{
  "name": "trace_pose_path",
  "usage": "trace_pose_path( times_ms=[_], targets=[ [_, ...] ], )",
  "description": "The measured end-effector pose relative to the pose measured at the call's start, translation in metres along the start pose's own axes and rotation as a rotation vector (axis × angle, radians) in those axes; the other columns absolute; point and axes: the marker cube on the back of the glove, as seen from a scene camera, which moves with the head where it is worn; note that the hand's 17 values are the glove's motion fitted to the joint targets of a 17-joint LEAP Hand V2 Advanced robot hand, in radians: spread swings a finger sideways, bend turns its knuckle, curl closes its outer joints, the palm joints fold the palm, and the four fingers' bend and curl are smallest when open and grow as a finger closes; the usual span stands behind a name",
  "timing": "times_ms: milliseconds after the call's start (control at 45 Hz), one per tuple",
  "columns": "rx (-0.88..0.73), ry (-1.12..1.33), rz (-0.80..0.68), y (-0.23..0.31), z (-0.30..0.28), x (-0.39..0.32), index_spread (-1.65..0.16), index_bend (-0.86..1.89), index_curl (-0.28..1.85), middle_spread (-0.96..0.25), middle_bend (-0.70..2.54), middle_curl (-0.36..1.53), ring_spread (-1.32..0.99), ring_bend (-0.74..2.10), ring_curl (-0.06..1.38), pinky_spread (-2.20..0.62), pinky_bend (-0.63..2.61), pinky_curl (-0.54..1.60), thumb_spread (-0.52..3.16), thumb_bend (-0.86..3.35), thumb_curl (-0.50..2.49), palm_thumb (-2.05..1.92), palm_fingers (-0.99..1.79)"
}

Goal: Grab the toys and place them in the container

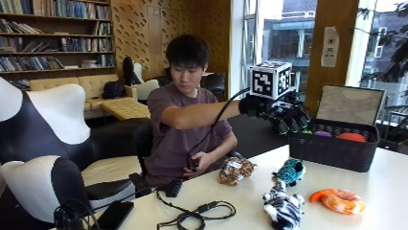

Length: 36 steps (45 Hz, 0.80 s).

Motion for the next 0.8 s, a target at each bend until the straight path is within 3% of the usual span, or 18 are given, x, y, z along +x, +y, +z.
trace_pose_path(
  times_ms=[156, 311, 800],
  targets=[
    [-0.007, 0.013, 0.015, 0.000, 0.005, 0.002, -0.15, 0.13, 0.07, -0.09, 0.15, 0.05, -0.08, 0.46, 0.12, -0.02, 0.66, 0.21, 0.95, -0.01, 0.01, -0.03, 0.19],
    [0.004, 0.034, 0.022, 0.007, 0.000, 0.001, -0.18, 0.15, 0.11, -0.07, 0.18, 0.10, -0.10, 0.53, 0.16, -0.02, 0.72, 0.25, 1.27, -0.01, 0.04, -0.04, 0.14],
    [0.002, 0.064, -0.001, 0.018, 0.003, -0.013, -0.21, 0.17, 0.23, -0.11, 0.19, 0.23, -0.12, 0.61, 0.23, -0.02, 0.79, 0.30, 1.56, -0.02, 0.11, -0.05, 0.06]
  ],
)
